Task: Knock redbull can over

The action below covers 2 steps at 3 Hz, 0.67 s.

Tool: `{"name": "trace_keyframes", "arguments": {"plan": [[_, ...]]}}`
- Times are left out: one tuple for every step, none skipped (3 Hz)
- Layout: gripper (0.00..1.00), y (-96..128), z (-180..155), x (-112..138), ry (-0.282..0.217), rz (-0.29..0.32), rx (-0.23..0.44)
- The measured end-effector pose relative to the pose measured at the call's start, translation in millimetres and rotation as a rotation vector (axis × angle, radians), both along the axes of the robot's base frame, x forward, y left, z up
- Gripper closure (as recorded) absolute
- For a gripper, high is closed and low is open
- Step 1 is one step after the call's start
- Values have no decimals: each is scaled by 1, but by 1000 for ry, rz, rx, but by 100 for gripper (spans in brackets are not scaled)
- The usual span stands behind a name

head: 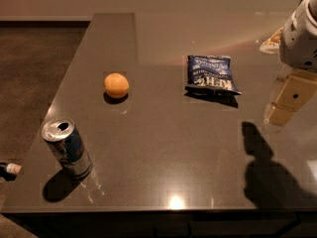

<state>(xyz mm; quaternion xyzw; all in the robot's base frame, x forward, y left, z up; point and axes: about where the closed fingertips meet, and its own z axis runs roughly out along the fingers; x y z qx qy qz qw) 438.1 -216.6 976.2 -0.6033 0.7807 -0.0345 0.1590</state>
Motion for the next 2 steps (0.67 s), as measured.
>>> {"name": "trace_keyframes", "arguments": {"plan": [[0,0,0,0,0,0,0],[0,1,3,2,-2,1,15]]}}
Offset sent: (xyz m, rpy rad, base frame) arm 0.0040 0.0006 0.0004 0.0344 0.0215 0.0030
